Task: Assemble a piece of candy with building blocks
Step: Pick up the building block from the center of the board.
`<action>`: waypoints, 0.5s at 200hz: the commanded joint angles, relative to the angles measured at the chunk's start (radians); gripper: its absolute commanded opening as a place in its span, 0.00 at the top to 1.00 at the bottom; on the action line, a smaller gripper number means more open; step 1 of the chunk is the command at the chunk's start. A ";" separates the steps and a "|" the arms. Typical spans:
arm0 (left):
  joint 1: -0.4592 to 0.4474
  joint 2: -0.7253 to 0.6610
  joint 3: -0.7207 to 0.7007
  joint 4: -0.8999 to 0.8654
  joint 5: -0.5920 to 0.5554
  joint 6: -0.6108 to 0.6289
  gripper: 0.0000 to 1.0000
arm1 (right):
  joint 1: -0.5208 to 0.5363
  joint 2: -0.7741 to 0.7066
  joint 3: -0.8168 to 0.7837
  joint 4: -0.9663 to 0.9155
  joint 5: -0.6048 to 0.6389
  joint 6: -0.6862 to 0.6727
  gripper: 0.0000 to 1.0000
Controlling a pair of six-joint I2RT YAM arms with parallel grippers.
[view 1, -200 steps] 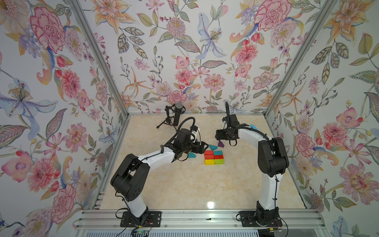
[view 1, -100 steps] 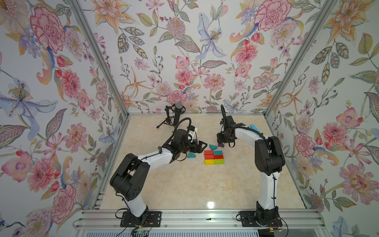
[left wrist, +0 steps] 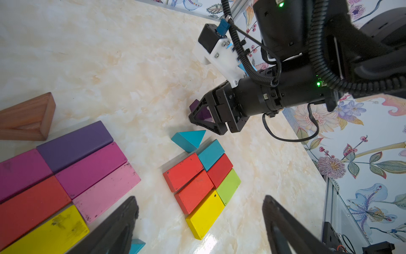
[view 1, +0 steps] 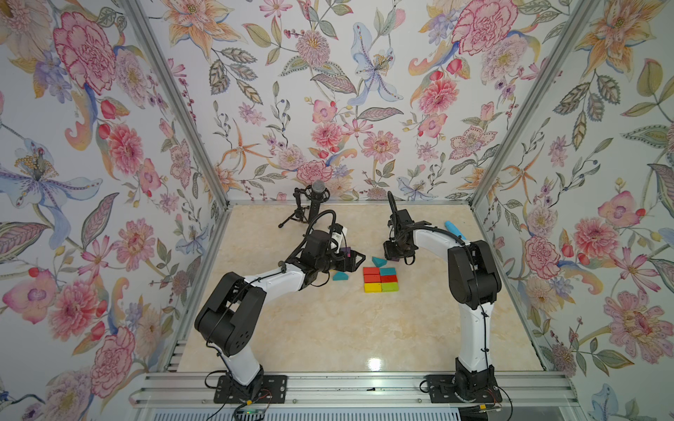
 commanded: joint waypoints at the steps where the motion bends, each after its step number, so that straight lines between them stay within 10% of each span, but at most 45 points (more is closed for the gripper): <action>1: 0.019 -0.015 -0.018 0.032 0.016 -0.014 0.10 | 0.004 0.009 0.006 -0.038 0.018 -0.013 0.48; 100: 0.039 -0.017 -0.044 0.064 0.034 -0.034 0.11 | -0.028 -0.031 -0.026 -0.032 0.022 -0.007 0.70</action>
